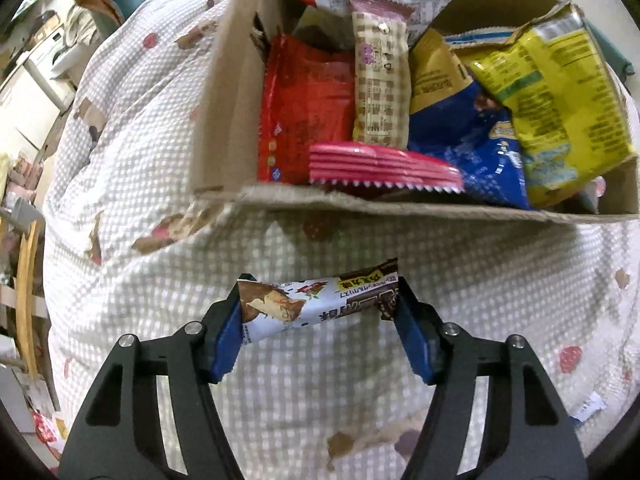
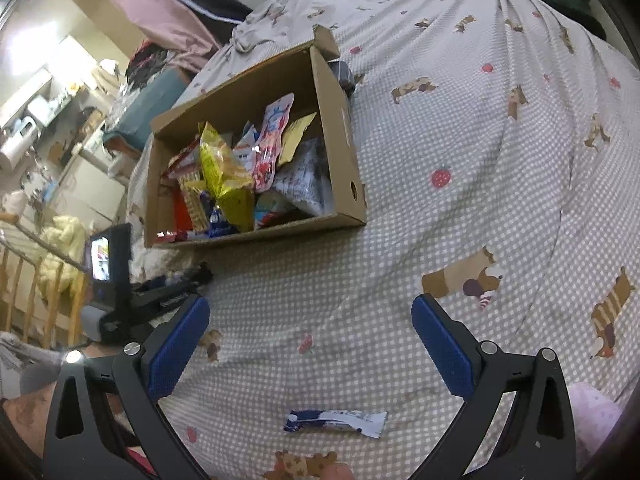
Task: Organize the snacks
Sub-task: 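Grasp the brown-white chocolate bar with the left gripper while the right grasps the blue-white stick packet, then lift both held snacks and carry them over the box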
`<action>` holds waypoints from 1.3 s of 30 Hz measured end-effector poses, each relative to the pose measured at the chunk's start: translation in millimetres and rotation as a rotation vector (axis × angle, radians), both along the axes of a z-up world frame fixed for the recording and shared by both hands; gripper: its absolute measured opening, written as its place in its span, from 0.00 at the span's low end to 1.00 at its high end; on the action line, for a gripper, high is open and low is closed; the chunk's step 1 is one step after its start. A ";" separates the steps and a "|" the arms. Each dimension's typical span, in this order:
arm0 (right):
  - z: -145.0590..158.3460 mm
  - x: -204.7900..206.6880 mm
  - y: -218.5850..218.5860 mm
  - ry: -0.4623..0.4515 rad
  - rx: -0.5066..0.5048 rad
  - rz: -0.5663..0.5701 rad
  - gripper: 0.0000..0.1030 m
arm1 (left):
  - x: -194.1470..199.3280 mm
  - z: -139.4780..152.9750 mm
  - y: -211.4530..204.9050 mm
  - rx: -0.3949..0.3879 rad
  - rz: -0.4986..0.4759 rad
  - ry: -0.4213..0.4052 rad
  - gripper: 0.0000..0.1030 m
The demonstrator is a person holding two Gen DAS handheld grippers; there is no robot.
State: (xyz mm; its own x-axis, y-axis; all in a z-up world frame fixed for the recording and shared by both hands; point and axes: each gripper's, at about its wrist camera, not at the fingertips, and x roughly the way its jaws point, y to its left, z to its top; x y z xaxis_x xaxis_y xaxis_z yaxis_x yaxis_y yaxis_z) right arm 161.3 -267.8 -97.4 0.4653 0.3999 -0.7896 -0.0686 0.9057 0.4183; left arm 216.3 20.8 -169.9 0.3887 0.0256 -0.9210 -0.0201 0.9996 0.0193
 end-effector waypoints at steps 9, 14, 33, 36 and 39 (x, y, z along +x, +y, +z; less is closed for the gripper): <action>-59.2 -16.0 21.3 0.325 -0.055 0.137 1.00 | -39.6 37.5 -12.9 -0.035 -0.036 0.000 0.62; -91.6 -29.3 55.5 0.410 -0.215 0.231 1.00 | -48.2 48.9 -11.1 -0.075 -0.018 0.012 0.62; -70.7 -21.1 21.5 0.293 -0.093 0.148 0.53 | -46.3 57.4 -0.8 -0.110 0.015 -0.028 0.62; -60.7 -14.8 7.9 0.252 -0.090 0.097 0.47 | -46.1 56.7 -2.5 -0.099 0.015 -0.027 0.62; -65.7 -17.0 2.2 0.279 -0.074 0.084 0.48 | -44.7 54.1 -1.8 -0.099 0.025 -0.017 0.62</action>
State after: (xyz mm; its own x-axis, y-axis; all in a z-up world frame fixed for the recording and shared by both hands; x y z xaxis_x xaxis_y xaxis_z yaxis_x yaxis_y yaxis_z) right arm 144.4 -265.6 -163.1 0.1937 0.3643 -0.9109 -0.0367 0.9305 0.3643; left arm 171.6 18.9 -115.8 0.4048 -0.0554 -0.9127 -0.0445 0.9958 -0.0802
